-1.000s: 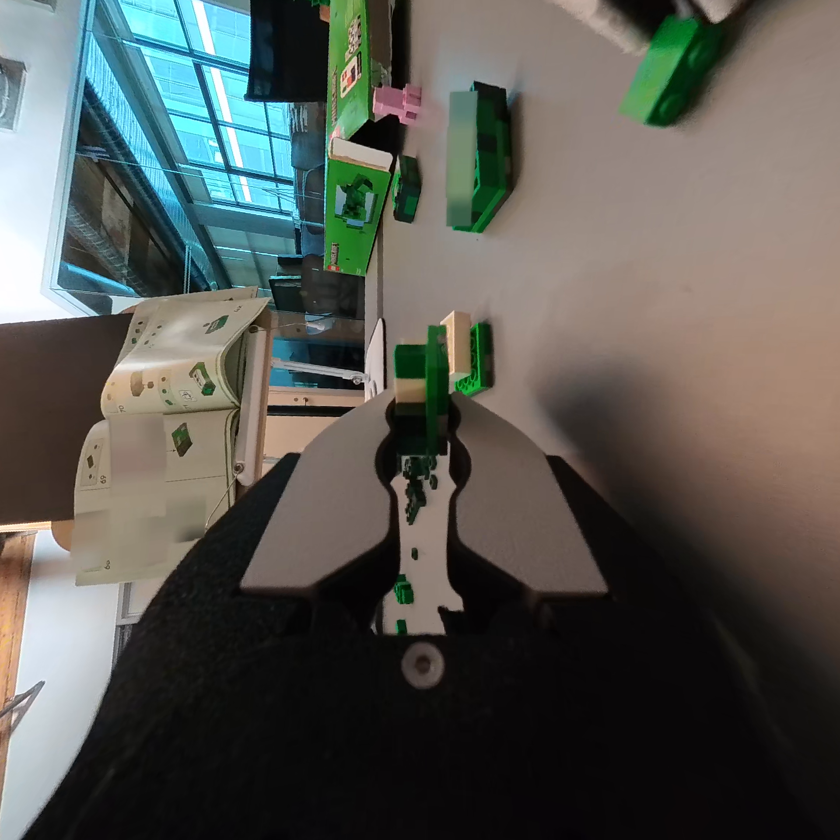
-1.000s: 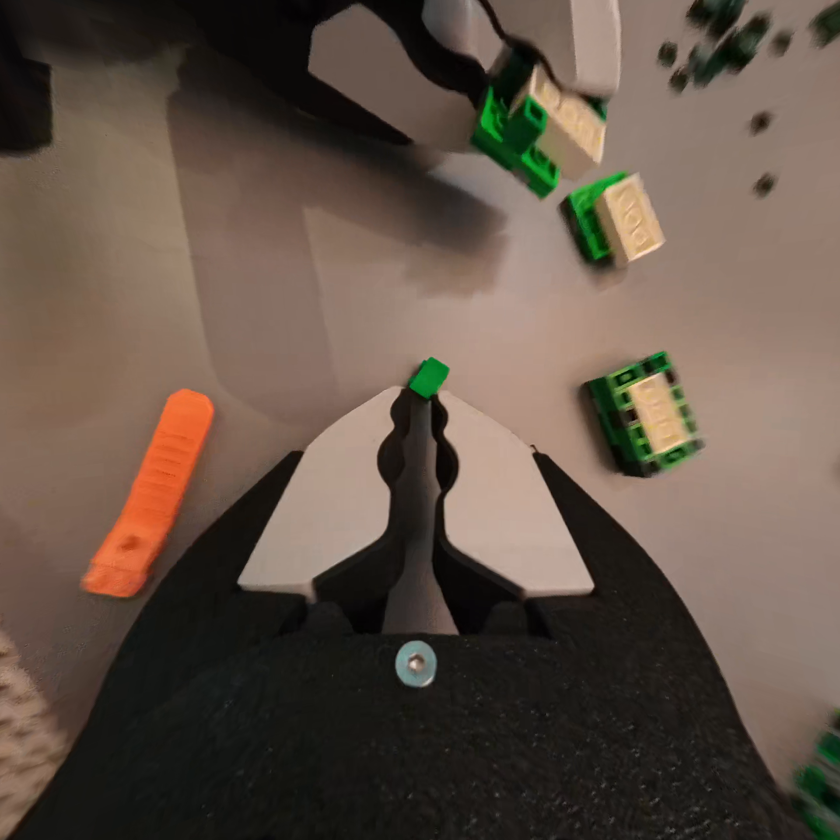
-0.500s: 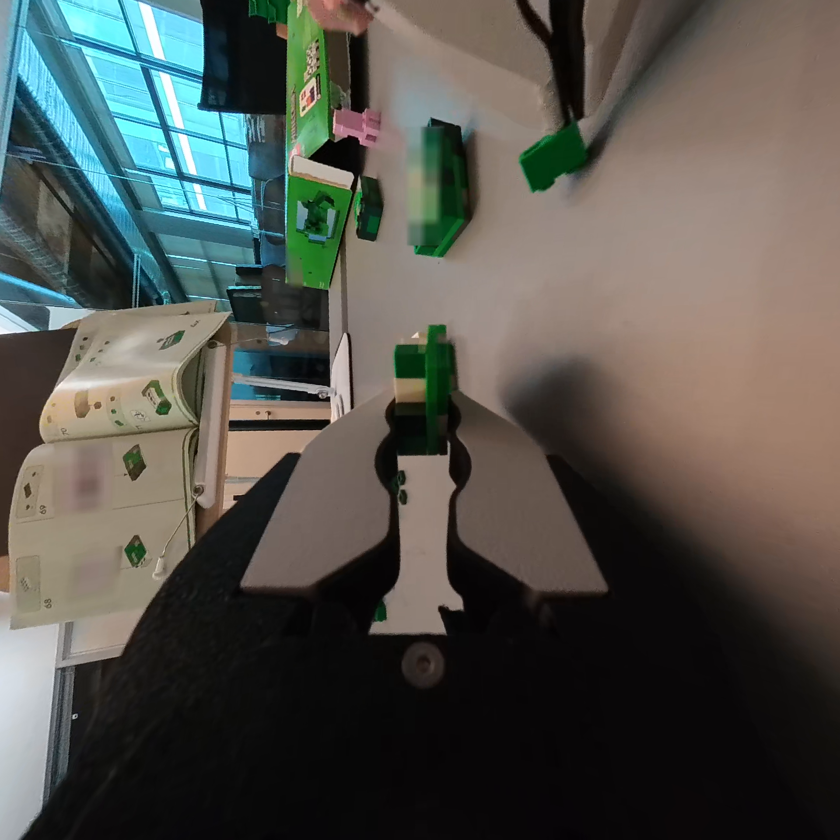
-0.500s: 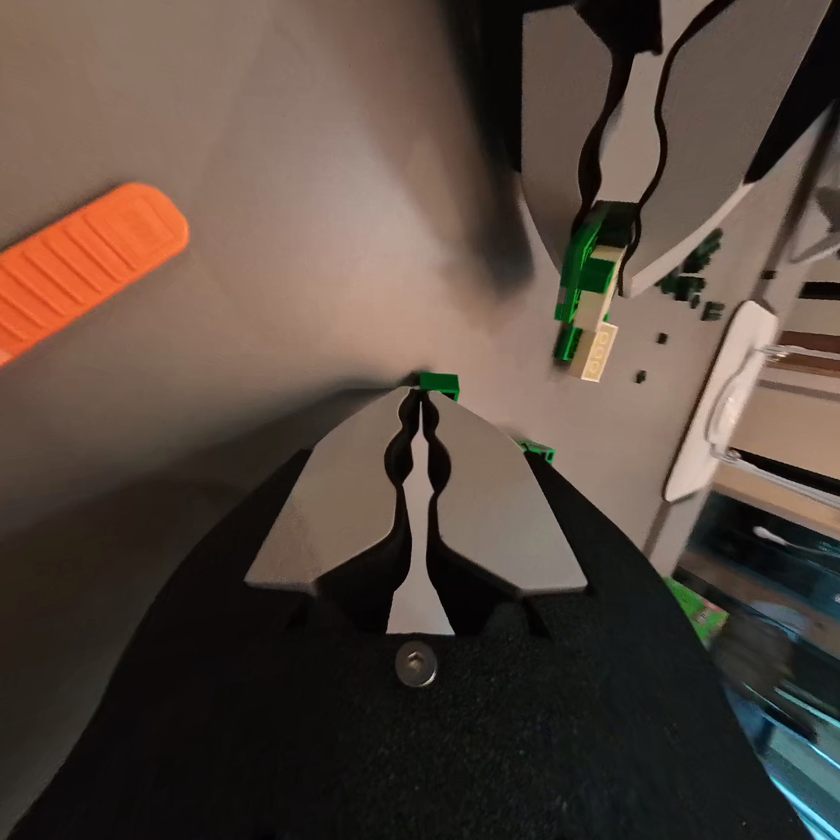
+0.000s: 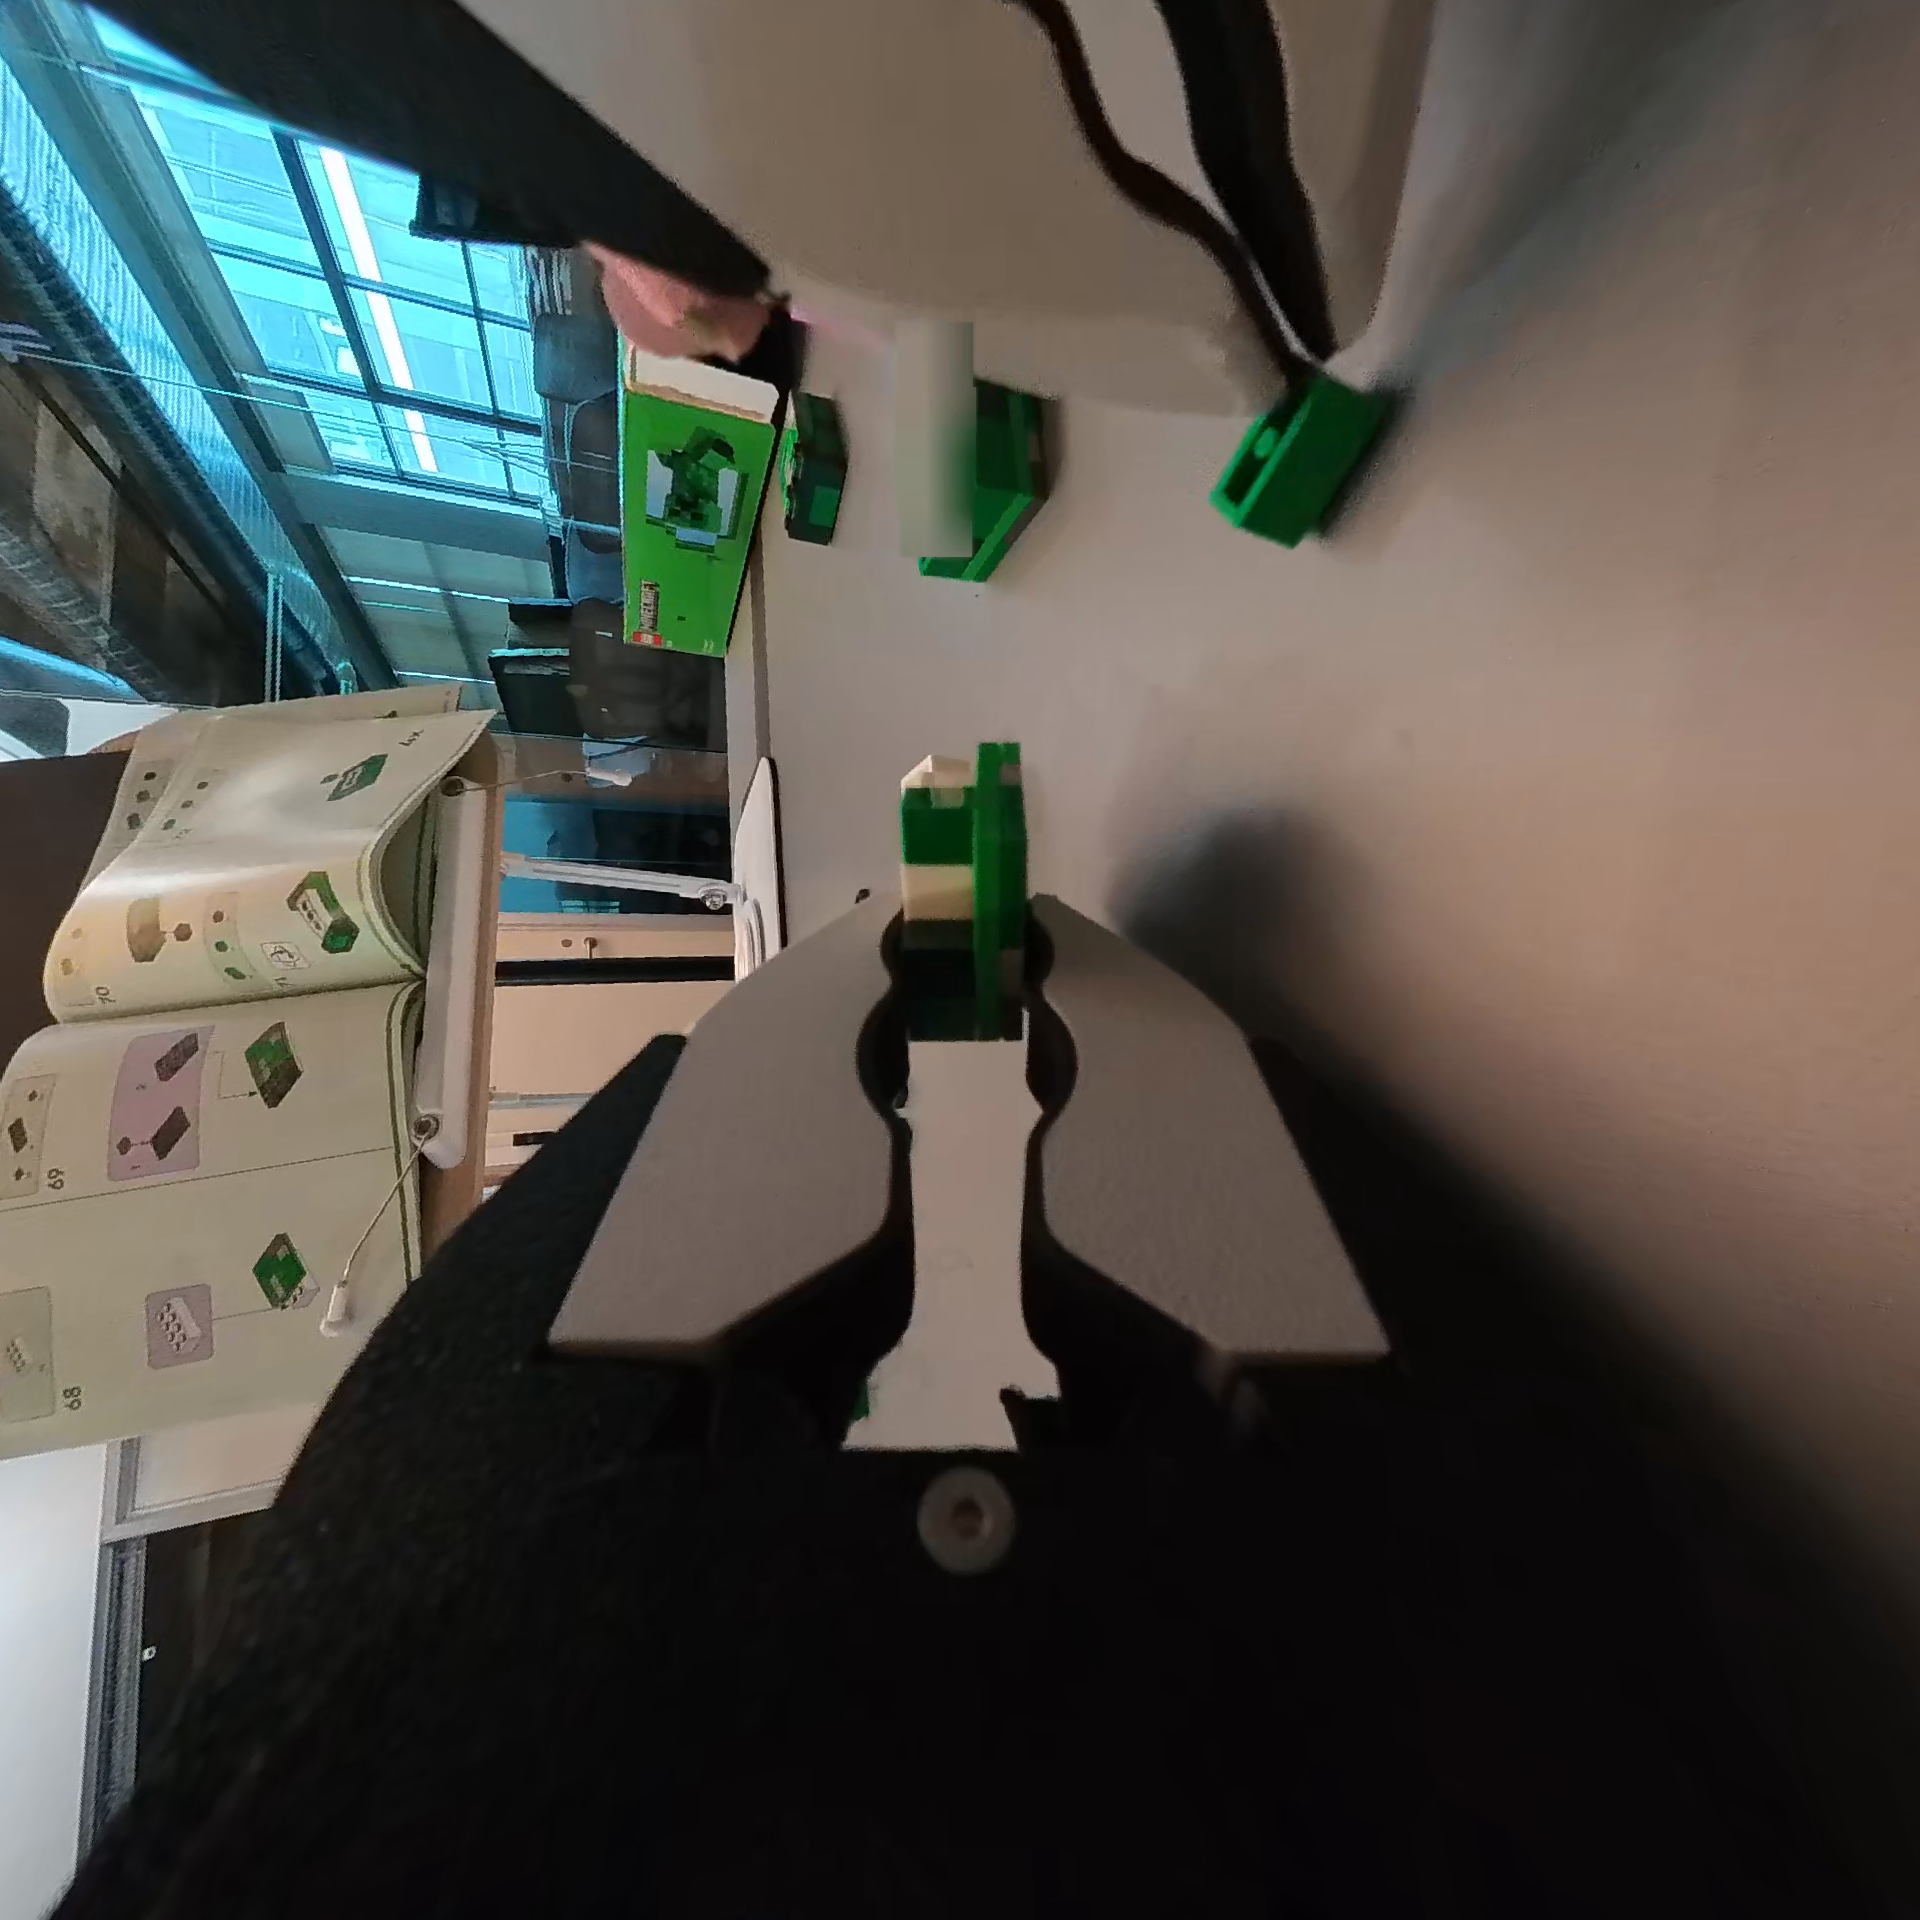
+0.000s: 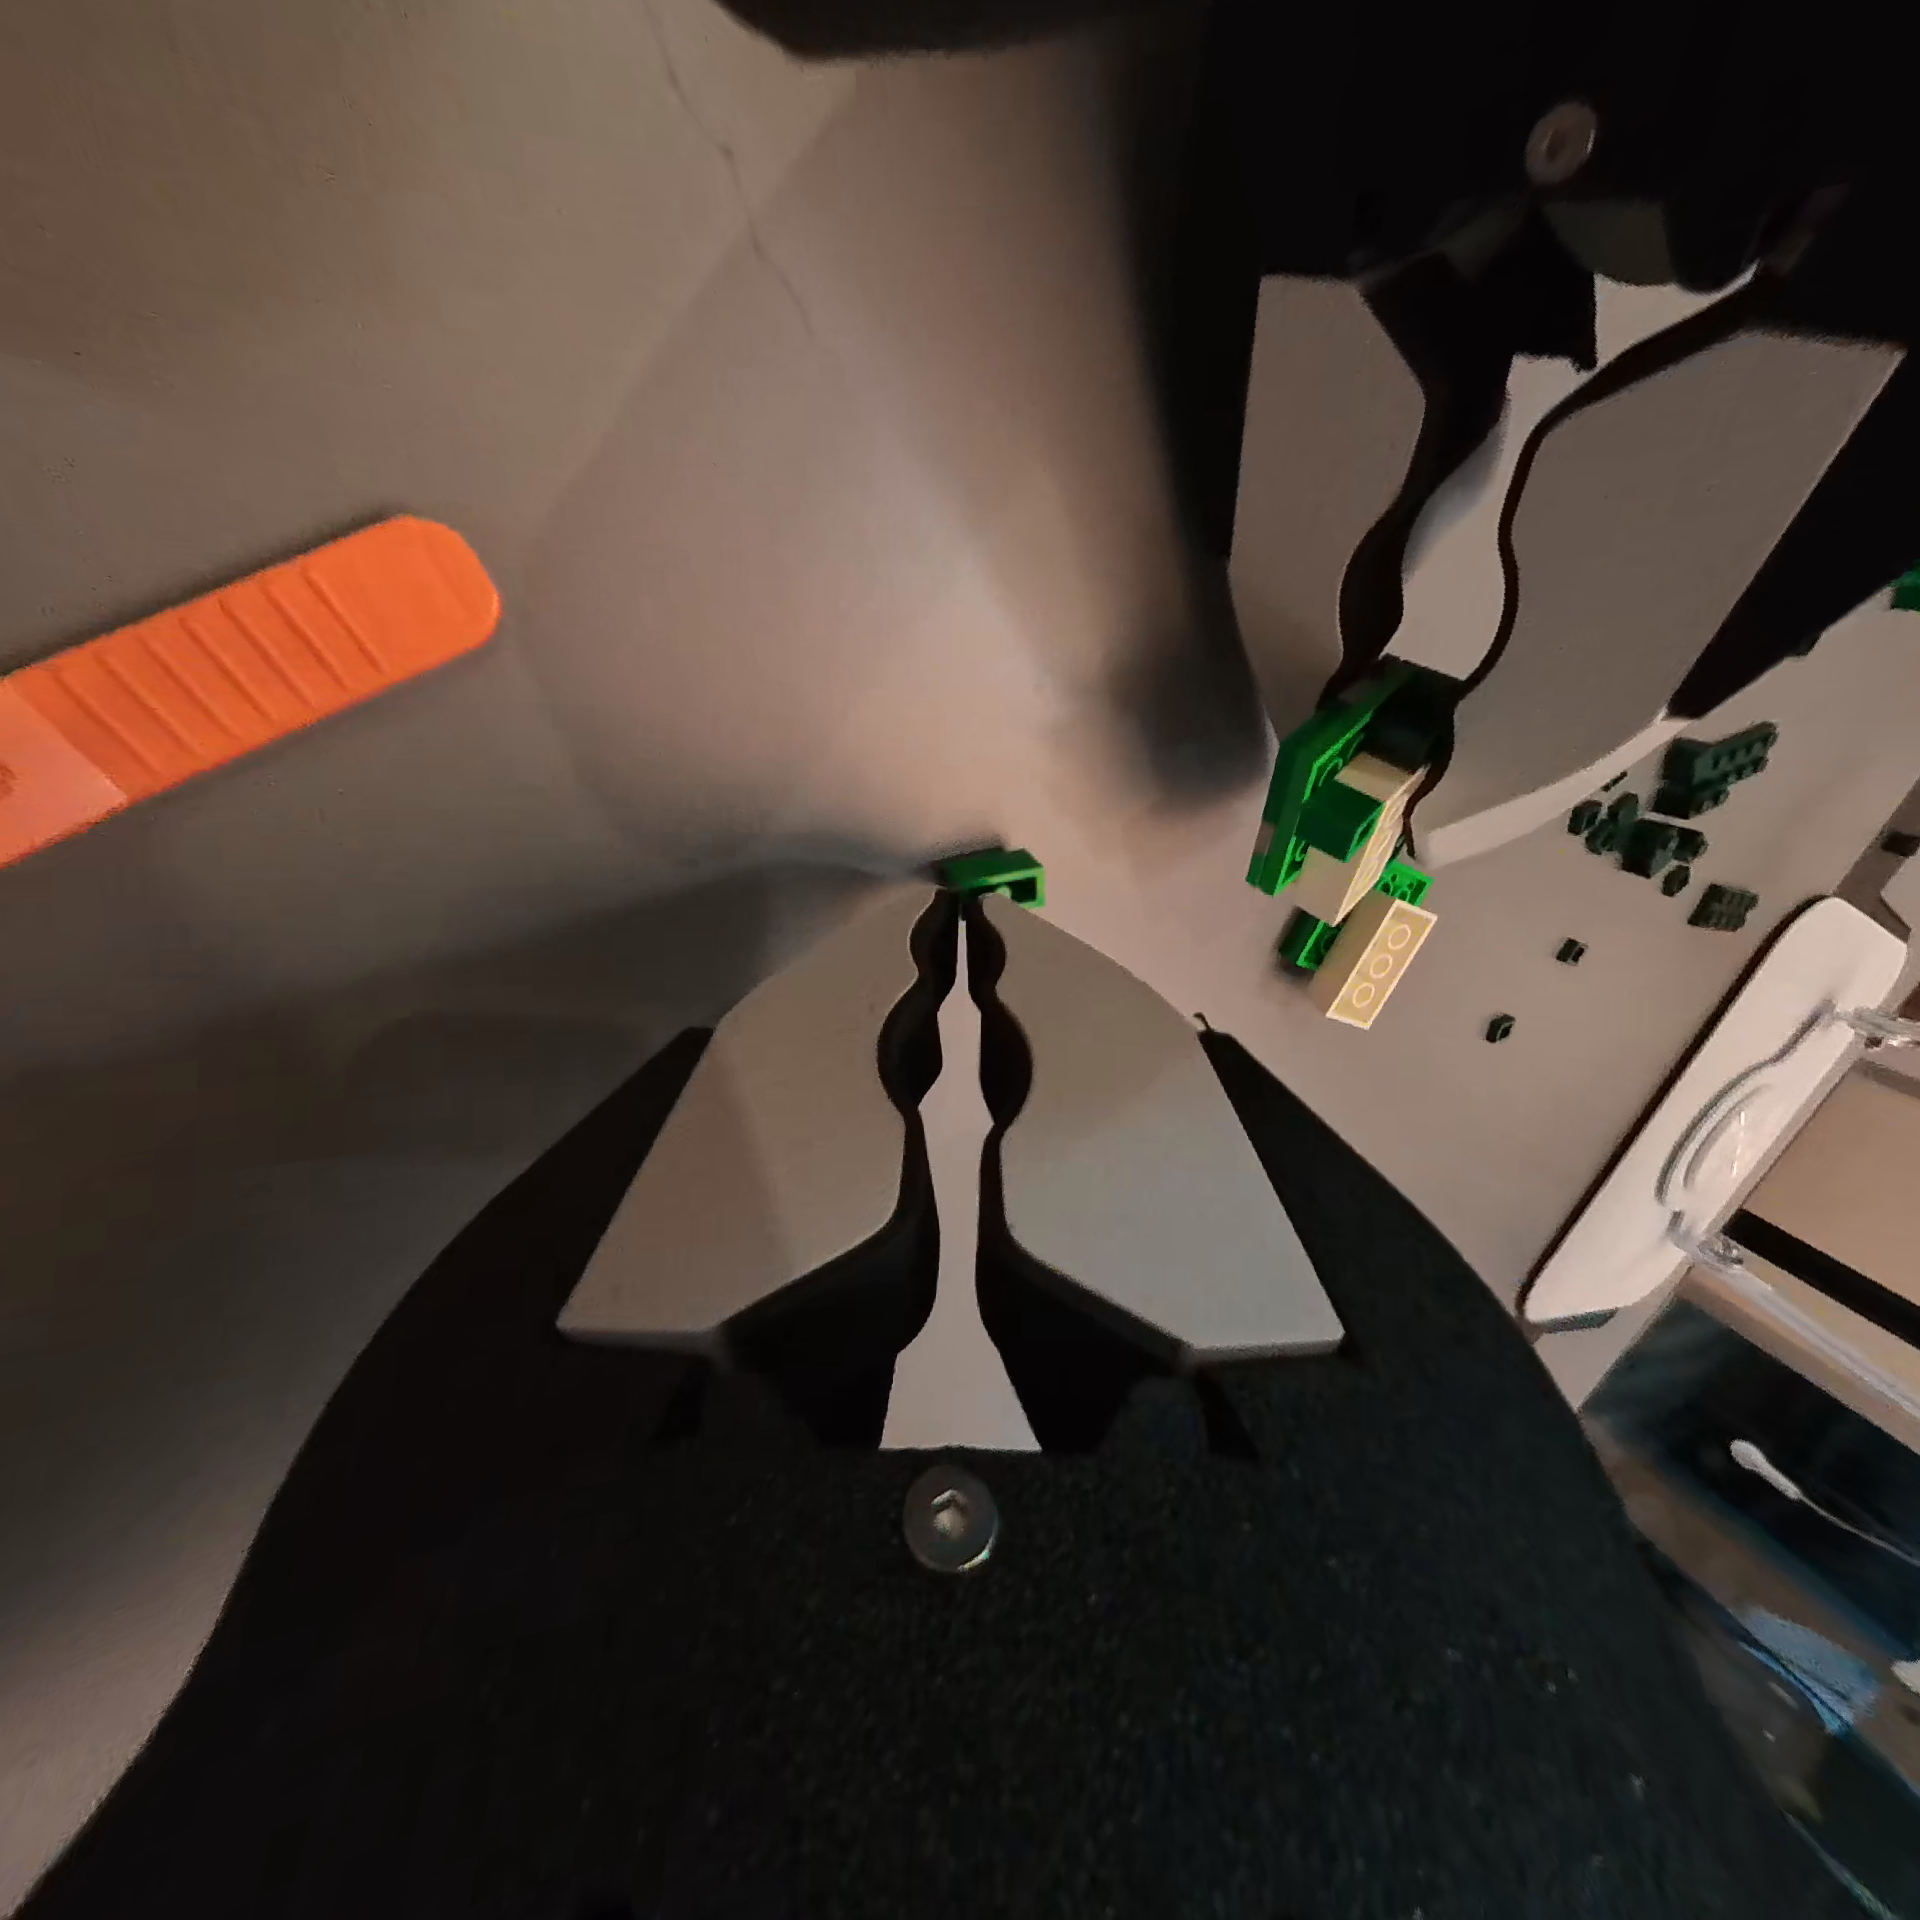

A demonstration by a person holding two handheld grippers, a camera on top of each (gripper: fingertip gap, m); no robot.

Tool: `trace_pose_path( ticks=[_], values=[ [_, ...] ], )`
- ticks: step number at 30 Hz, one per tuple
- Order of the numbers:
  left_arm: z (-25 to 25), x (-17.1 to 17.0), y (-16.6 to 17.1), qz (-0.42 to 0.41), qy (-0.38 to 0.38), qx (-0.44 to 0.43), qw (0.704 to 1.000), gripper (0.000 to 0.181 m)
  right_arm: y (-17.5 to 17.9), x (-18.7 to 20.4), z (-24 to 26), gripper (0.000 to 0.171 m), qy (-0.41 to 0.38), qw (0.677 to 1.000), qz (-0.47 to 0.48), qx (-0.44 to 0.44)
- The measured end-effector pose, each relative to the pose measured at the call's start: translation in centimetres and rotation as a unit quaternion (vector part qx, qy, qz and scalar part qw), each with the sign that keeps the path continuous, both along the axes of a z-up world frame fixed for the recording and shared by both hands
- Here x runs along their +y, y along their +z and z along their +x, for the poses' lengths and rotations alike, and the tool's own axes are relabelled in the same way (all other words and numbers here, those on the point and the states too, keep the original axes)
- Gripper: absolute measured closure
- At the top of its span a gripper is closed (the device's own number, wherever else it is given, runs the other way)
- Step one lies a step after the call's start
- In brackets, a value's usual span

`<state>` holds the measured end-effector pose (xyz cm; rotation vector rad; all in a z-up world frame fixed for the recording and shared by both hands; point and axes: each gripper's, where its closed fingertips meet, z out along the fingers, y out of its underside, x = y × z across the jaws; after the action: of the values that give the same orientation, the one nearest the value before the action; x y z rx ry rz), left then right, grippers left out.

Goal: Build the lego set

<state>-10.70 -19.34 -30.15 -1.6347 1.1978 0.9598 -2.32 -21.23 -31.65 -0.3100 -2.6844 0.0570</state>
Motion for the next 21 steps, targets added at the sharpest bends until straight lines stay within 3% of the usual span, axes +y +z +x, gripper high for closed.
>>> trace_pose_path(
  ticks=[4, 8, 10, 13, 16, 21],
  values=[
    [0.0, 0.0, 0.0, -0.001, 0.001, -0.001, 1.000, 0.164, 0.0, 0.1, 0.0, 0.168, -0.011, 1.000, -0.002, -0.006],
    [0.0, 0.0, 0.0, 0.000, 0.002, -0.001, 1.000, 0.164, 0.7, 0.0, 0.0, 0.164, -0.090, 0.993, -0.078, 0.009],
    [-0.1, 0.1, 0.0, 0.001, 0.004, 0.000, 1.000, 0.164, 1.2, 0.1, -0.1, 0.164, -0.165, 0.974, -0.153, 0.022],
    [-0.3, 0.2, 0.4, 0.011, 0.015, 0.001, 1.000, 0.164, 1.4, -0.6, -0.4, 0.158, -0.284, 0.910, -0.300, 0.037],
    [-0.4, 0.3, 0.7, 0.022, 0.021, 0.003, 1.000, 0.164, 0.9, -0.2, -0.4, 0.154, -0.344, 0.866, -0.359, 0.056],
    [-0.5, 0.3, 0.8, 0.025, 0.023, 0.004, 0.999, 0.164, 0.0, -0.2, -0.2, 0.154, -0.363, 0.859, -0.357, 0.058]
  ],
)
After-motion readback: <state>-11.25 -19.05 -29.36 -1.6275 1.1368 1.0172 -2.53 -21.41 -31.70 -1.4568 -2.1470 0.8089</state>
